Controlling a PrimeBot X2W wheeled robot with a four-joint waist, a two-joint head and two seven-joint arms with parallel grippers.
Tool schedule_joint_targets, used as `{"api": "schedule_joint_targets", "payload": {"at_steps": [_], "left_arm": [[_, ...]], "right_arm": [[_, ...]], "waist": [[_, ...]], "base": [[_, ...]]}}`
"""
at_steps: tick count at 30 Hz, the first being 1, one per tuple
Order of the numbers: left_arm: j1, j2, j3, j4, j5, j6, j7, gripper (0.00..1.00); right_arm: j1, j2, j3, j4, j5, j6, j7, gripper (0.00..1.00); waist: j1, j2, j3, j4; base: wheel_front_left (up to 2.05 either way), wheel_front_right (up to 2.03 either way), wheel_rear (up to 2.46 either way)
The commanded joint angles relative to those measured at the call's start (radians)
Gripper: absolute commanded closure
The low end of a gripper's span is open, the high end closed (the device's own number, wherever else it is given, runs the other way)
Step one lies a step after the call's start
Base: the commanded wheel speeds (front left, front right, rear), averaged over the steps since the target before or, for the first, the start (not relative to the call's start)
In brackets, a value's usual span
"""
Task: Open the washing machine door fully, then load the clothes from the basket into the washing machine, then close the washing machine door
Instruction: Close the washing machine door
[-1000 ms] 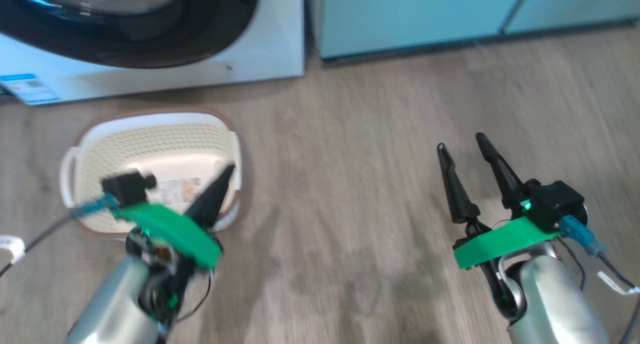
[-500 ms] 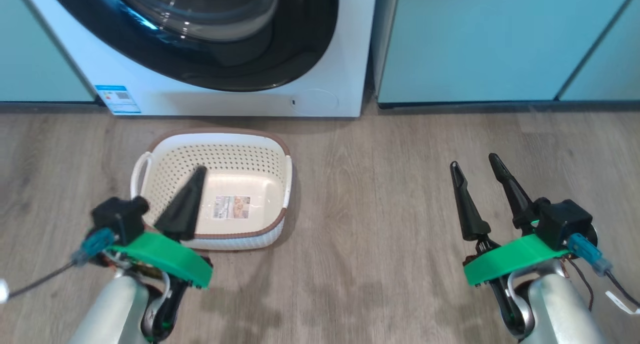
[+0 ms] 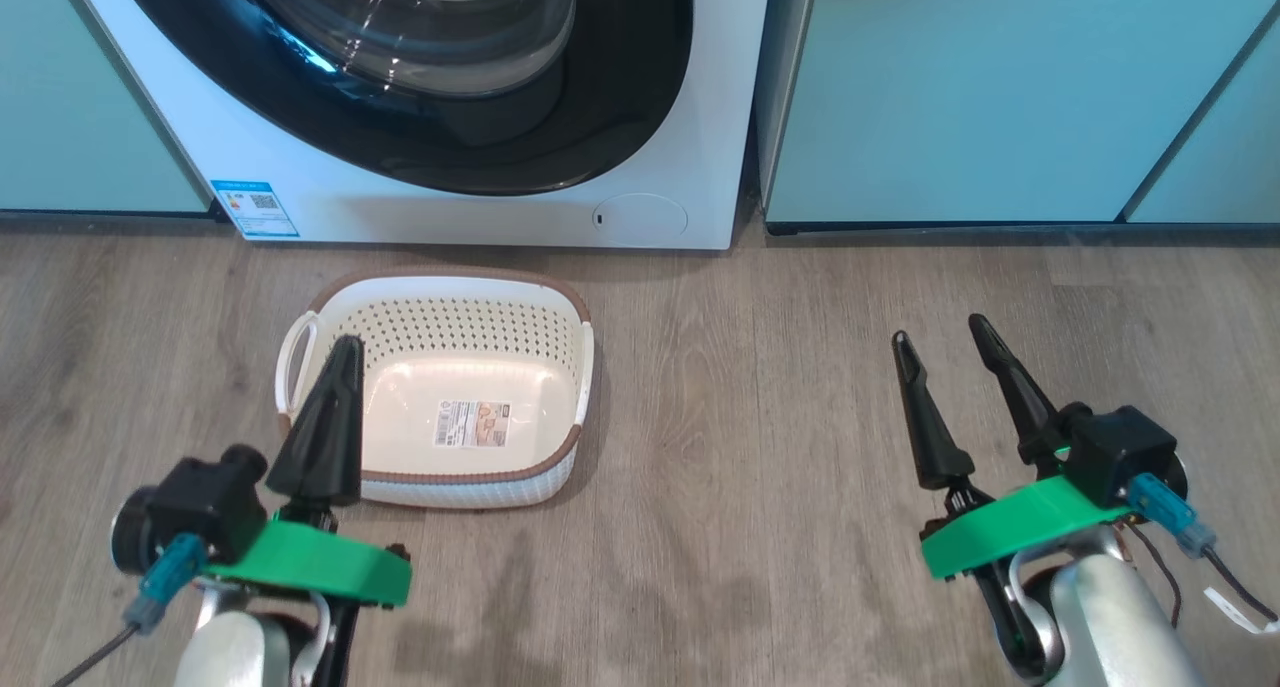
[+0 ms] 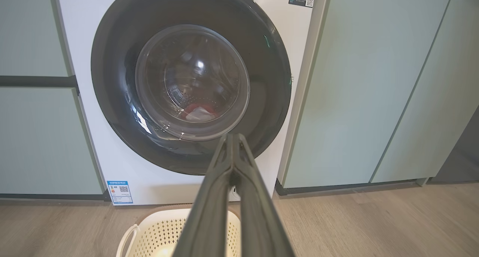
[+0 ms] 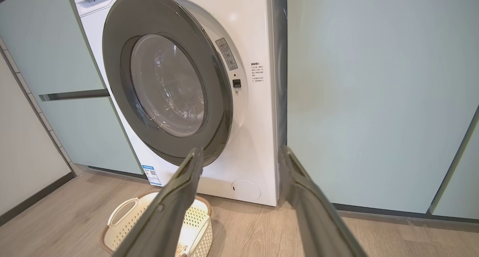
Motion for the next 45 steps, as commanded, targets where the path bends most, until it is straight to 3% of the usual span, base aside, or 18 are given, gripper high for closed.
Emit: {"api": "schedule_joint_targets", "payload": {"at_steps": [1,5,7,8,38,39,40,45], "left_arm": [[-0.013,-0.002,0.04,-0.03,0.008,-0.006,-0.012,1.0],[-0.001,-0.005,0.023,-0.006,-0.025,-0.012,-0.012,0.98],[0.001,-0.005,0.019,-0.003,-0.032,-0.013,-0.012,0.39],[0.003,-0.005,0.018,-0.001,-0.033,-0.013,-0.012,0.0],[0.0,-0.005,0.0,0.023,-0.029,-0.016,-0.012,0.0],[-0.002,-0.005,0.0,0.022,-0.029,-0.016,-0.012,0.0],[-0.005,-0.005,0.0,0.02,-0.03,-0.016,-0.012,0.0],[-0.027,-0.005,-0.001,0.006,-0.034,-0.015,-0.012,0.0]], "right_arm": [[-0.015,0.003,0.028,-0.035,0.003,0.0,-0.007,0.0],[-0.016,0.003,0.032,-0.034,0.008,0.0,-0.007,0.0],[-0.015,0.003,0.034,-0.035,0.011,0.0,-0.007,0.0],[-0.015,0.003,0.034,-0.036,0.012,0.0,-0.007,0.0],[-0.011,0.003,0.032,-0.052,0.008,0.0,-0.007,0.0],[-0.013,0.003,0.033,-0.058,0.013,0.0,-0.007,0.31],[-0.016,0.003,0.035,-0.066,0.015,0.0,-0.007,1.0],[-0.038,0.003,0.06,-0.108,0.015,0.0,-0.007,1.0]], "waist": [[0.0001,-0.0001,-0.001,-0.002],[0.0001,-0.0001,-0.004,-0.007],[0.0001,-0.0001,-0.006,-0.01],[0.0001,-0.0001,-0.007,-0.012],[0.0001,-0.0001,0.017,-0.012],[0.0001,-0.0001,0.022,-0.01],[0.0001,-0.0001,0.028,-0.009],[0.0001,-0.0001,0.074,0.004]], "base": [[0.0,0.0,0.0],[0.0,0.0,0.0],[0.0,0.0,0.0],[0.0,0.0,0.0],[0.0,0.0,0.0],[0.0,0.0,0.0],[0.0,0.0,0.0],[0.0,0.0,0.0]]}}
